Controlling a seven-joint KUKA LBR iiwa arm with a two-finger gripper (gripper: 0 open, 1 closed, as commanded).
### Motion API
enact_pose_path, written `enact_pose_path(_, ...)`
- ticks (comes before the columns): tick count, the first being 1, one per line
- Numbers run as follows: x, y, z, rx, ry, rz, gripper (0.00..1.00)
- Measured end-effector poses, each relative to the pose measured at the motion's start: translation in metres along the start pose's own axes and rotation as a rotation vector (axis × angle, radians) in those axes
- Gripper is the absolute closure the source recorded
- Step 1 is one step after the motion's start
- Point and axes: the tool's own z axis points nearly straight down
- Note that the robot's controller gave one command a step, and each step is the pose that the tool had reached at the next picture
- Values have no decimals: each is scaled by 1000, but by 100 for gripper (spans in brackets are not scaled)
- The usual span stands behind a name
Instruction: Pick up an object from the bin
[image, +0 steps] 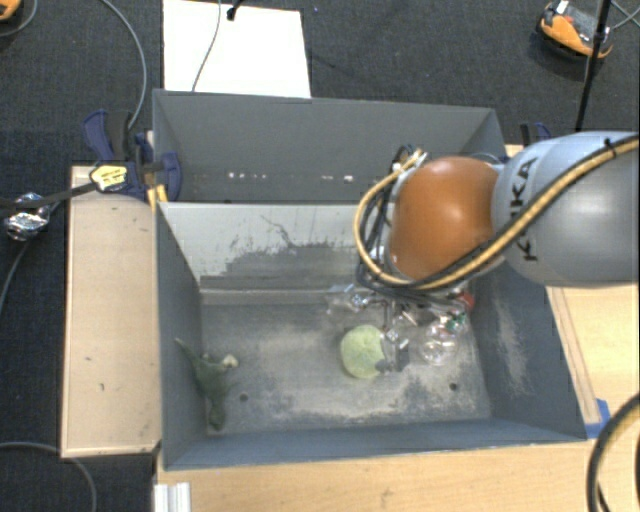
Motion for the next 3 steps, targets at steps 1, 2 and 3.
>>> enact_pose_path(1, -3, -2, 4, 3, -10, 18, 0)
enact_pose_path(2, 5, -29, 39, 0, 0, -187, 100)
enact_pose_path(3, 4, -29, 38, 0, 0, -185, 100)
